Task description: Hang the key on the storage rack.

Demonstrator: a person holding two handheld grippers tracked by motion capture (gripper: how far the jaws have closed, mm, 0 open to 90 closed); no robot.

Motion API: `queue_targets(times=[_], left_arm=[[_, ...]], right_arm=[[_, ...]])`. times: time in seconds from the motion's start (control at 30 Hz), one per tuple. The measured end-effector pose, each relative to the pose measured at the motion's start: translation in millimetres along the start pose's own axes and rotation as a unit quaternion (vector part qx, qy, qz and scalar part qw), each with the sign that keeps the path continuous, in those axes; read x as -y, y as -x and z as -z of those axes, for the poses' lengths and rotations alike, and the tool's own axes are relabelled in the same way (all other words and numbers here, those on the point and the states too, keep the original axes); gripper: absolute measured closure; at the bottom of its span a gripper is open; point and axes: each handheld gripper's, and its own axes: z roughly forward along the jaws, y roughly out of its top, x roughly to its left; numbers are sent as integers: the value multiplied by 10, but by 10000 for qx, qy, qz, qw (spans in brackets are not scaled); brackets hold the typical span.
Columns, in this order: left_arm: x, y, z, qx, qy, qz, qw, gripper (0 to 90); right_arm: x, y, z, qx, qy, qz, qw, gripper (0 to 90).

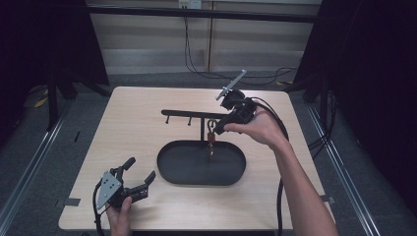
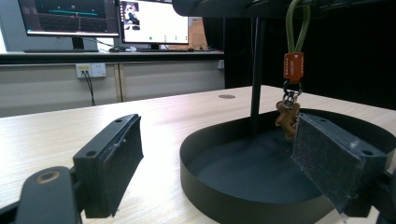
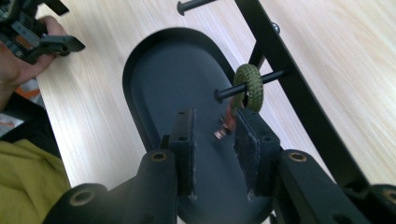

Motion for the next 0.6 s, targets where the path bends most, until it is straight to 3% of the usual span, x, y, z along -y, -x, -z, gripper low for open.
queue_targets(times=[0.13, 0.3, 0.33, 0.4, 0.5, 0.6], left_arm=[[0, 0, -1, 11, 0, 4, 10000, 158], [0, 1, 0, 0, 5, 6, 10000, 158], [0, 1, -1, 10, 4, 10, 10000, 158], [0, 1, -1, 9, 5, 11, 10000, 158], [0, 1, -1, -3, 4, 3, 10000, 158], [0, 1, -1, 5, 3, 8, 10000, 158]], right_arm=[[94, -98, 16, 149, 315, 111, 9993, 672], [219, -152, -15, 210, 497, 210, 9983, 652], [282, -162, -30, 174, 689, 243, 9972, 647], [333, -172, -51, 173, 814, 282, 9961, 631], [366, -196, -60, 257, 755, 203, 9966, 618], [417, -236, -53, 203, 965, 223, 9949, 609]])
